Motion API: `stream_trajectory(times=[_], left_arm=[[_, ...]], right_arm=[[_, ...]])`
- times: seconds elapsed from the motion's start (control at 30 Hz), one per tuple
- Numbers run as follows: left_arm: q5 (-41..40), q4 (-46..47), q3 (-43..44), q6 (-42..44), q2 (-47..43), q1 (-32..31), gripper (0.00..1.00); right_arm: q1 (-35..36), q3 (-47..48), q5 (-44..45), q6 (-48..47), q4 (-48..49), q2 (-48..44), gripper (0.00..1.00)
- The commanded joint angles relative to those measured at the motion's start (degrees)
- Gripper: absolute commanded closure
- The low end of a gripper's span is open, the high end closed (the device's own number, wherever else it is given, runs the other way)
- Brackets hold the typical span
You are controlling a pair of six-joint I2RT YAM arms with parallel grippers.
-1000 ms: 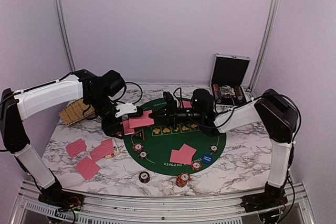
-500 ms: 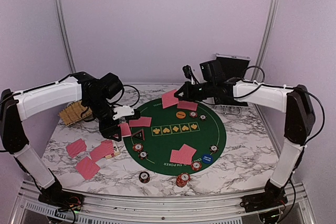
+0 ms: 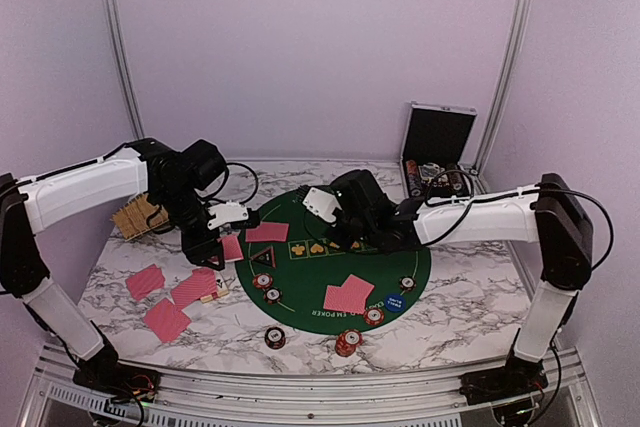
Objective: Distribute texas hold em gaming equipment
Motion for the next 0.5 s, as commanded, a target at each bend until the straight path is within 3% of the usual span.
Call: stream_trajectory(times=[0.0,0.23,0.47], left_arm=[[-0.13,-2.23,-0.86,0.27,-2.23,0.73,0.4],[0.22,-2.45,0.05,-0.04,-1.62,0.83,0.4],[0.21,-2.45,0.36,0.0,-1.19,0.83,0.4]], right_arm=[[2.5,-5.89,11.37,-20.1,19.32,0.12,1.0],[3.77,-15.57,8.7,-35.93,38.35,3.0,1.0],[5.7,-11.99,1.24,-32.91,34.65,7.49,1.0]])
